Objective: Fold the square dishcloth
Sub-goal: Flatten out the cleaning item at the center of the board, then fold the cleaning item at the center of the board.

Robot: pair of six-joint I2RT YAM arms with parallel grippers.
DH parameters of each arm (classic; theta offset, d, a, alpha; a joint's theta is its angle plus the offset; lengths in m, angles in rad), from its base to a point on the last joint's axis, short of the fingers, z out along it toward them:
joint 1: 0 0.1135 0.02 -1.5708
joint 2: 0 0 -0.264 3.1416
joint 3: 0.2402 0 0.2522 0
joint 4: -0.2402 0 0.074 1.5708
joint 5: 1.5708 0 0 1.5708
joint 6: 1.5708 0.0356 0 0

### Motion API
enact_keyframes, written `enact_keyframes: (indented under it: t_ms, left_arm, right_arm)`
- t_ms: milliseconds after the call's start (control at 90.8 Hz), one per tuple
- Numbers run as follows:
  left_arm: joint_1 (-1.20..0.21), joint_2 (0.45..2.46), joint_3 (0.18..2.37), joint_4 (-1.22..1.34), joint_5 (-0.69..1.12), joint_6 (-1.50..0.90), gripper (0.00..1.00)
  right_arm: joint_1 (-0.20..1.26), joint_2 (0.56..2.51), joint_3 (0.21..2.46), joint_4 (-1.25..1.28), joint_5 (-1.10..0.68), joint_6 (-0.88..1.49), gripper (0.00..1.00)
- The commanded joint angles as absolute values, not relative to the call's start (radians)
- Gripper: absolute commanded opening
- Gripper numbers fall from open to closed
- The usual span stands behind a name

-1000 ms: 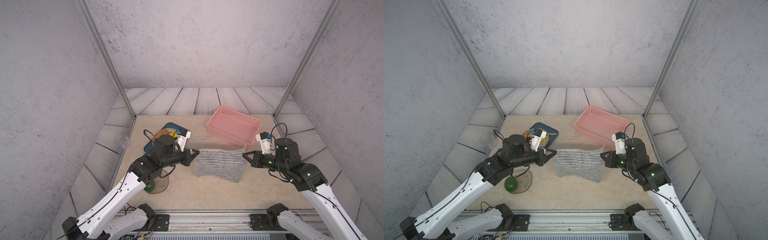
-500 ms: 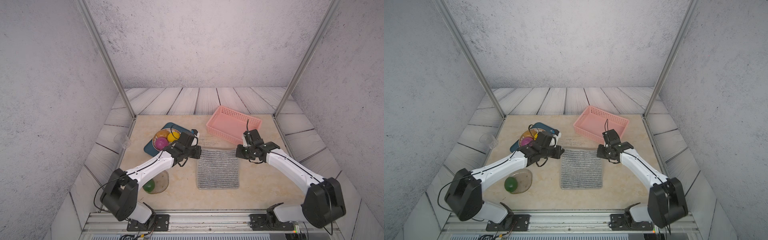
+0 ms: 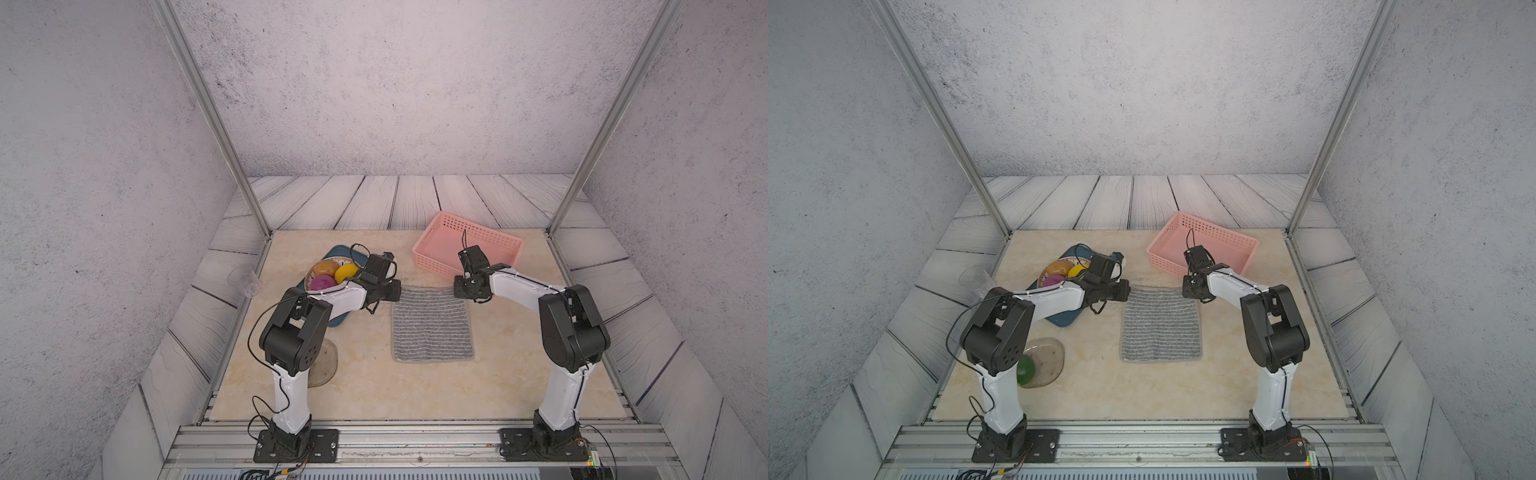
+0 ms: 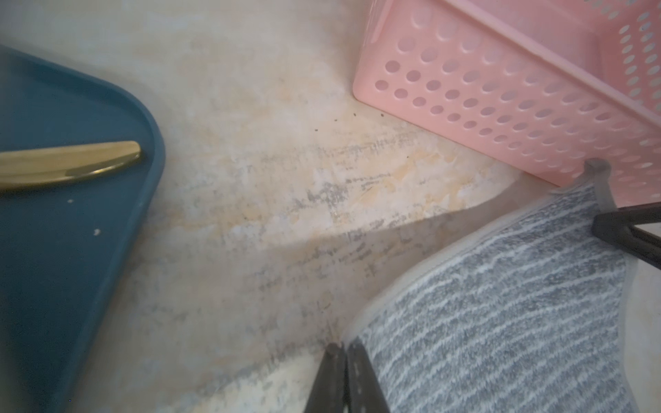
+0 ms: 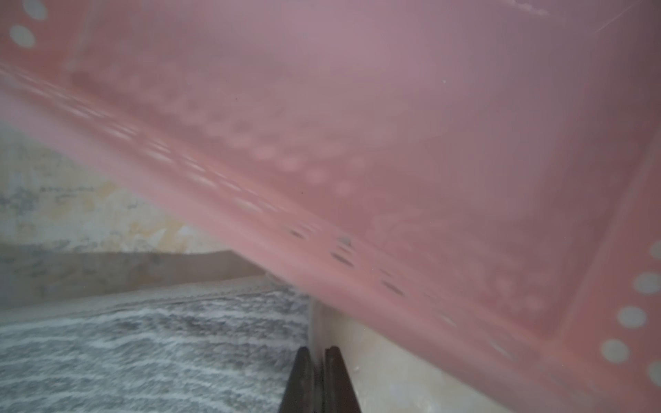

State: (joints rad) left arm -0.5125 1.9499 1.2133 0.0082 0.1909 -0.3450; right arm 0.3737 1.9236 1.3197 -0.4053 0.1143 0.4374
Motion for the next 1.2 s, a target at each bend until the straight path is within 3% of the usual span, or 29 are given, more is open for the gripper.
enact_keyframes:
  t_ms: [0,66,165,462,716,859,1189]
  left_arm:
    - [-0.506,1.967,1.249,0.026,0.204,-0.336,0.12]
    - [-0.502,1.972,1.249,0.019,0.201,-0.336,0.16]
    - [-0.499,1.981,1.253,0.011,0.206,-0.339,0.24]
    - [-0.487,2.009,1.265,-0.002,0.218,-0.357,0.31]
    - [-0.469,2.025,1.296,-0.090,0.197,-0.341,0.51]
    - [-0.461,2.053,1.341,-0.159,0.212,-0.315,0.52]
    - [-0.461,2.101,1.375,-0.177,0.321,-0.296,0.41]
  right_arm:
    - [0.371,1.951,1.363,-0.447,0.163,0.413,0.25]
    - [0.370,1.952,1.370,-0.457,0.178,0.412,0.39]
    - [0.371,1.956,1.388,-0.471,0.190,0.403,0.47]
    - [0.357,2.050,1.504,-0.524,0.187,0.392,0.51]
    - [0.340,2.091,1.555,-0.539,0.155,0.414,0.51]
    - [0.338,2.105,1.557,-0.534,0.145,0.440,0.51]
    - [0.337,2.148,1.580,-0.540,0.153,0.498,0.50]
